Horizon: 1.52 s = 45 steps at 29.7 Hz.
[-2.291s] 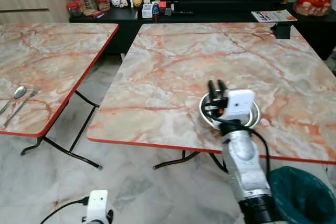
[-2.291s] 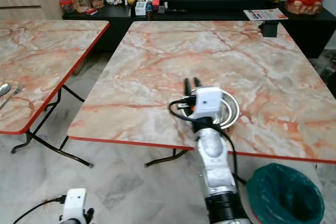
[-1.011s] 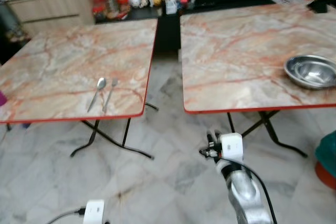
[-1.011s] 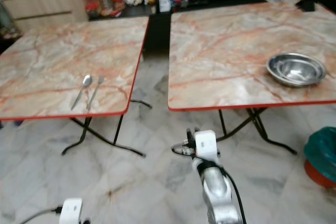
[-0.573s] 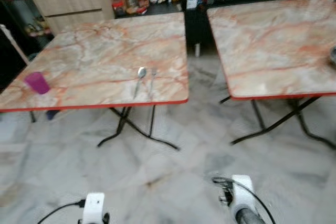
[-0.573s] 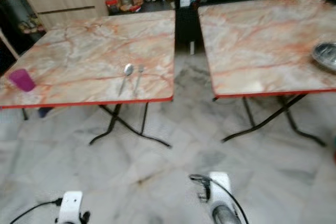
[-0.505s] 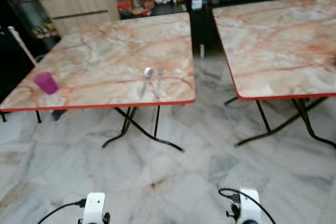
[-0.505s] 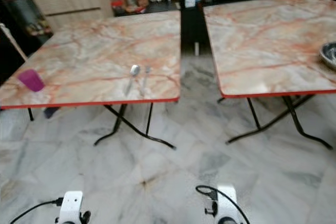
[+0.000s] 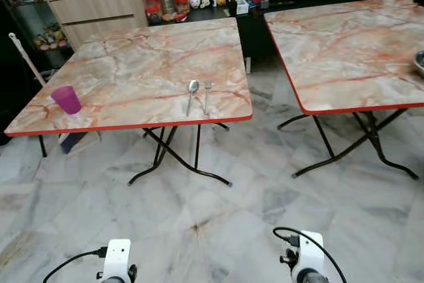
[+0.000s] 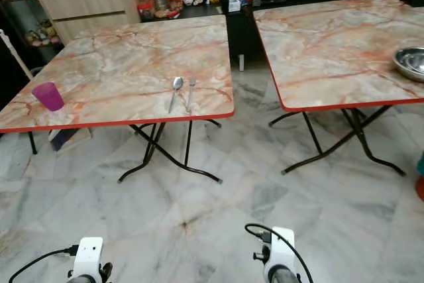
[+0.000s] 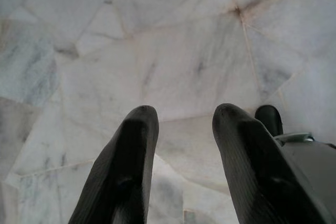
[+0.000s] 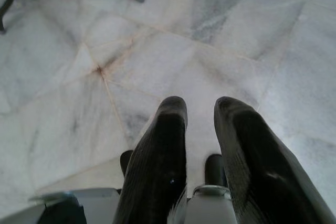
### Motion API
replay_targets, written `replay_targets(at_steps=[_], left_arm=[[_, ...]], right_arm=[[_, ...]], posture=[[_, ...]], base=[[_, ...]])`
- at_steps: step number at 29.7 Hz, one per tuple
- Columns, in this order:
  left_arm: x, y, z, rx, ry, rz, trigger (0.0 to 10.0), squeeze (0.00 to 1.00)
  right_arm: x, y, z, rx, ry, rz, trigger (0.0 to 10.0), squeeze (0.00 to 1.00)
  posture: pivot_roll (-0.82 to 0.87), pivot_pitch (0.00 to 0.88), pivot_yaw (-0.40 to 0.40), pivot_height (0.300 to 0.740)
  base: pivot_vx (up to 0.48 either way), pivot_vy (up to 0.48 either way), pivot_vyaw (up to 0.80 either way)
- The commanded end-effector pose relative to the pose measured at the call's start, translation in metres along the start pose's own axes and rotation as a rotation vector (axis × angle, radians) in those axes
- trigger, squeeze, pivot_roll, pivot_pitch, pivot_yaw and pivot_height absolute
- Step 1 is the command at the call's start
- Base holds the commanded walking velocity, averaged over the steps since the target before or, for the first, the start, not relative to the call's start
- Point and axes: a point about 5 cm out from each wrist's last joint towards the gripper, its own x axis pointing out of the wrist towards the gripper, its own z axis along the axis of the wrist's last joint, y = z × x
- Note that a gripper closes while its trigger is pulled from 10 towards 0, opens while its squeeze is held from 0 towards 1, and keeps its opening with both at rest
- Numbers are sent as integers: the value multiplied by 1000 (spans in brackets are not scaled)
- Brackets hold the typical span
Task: Setting the table
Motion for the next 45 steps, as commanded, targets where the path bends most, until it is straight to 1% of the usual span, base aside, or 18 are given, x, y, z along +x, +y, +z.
replay_targets(at_steps=[1,4,6,10,12,18,23,25,30,37,45], left_arm=[[1,0,5,16,-3,2,10000,0],[1,-1,5,28,-1,-3,10000,0],[1,0,4,33,2,-3,10000,0],[1,2,4,35,4,0,10000,0],[1,5,3,39,6,6,10000,0],[0,6,0,43,16,10,10000,0],[0,4,-2,42,23,6,10000,0],[0,1,-3,41,27,0,10000,0],[0,-3,-2,40,28,-6,10000,0],[1,-5,1,38,22,-12,10000,0],[1,-13,1,57,29,-40,10000,0]], right_arm=[[0,2,-2,-17,17,1,10000,0],[0,2,-3,-22,15,0,10000,0],[0,2,-2,-12,2,-6,10000,0],[0,3,-3,-25,14,-11,10000,0],[-1,6,-7,1,24,-4,10000,0],[-1,7,-7,8,25,-3,10000,0],[0,2,-5,19,20,-17,10000,0],[0,-3,-2,33,11,-34,10000,0],[0,-8,2,40,4,-46,10000,0],[1,-11,5,36,-4,-55,10000,0],[-1,-18,2,43,-6,-73,10000,0]], posture=[[-47,0,144,740],[-46,0,146,740],[-41,0,146,740],[-38,0,146,740],[-42,0,155,740],[-44,0,147,740],[-50,0,140,740],[-56,0,135,740],[-61,0,124,740],[-78,0,119,740],[-105,0,123,740]], base=[[416,0,0],[421,0,0],[431,0,469],[431,0,800],[444,0,0],[448,0,0],[455,0,0],[456,0,0],[454,0,0],[453,0,0],[453,0,0]])
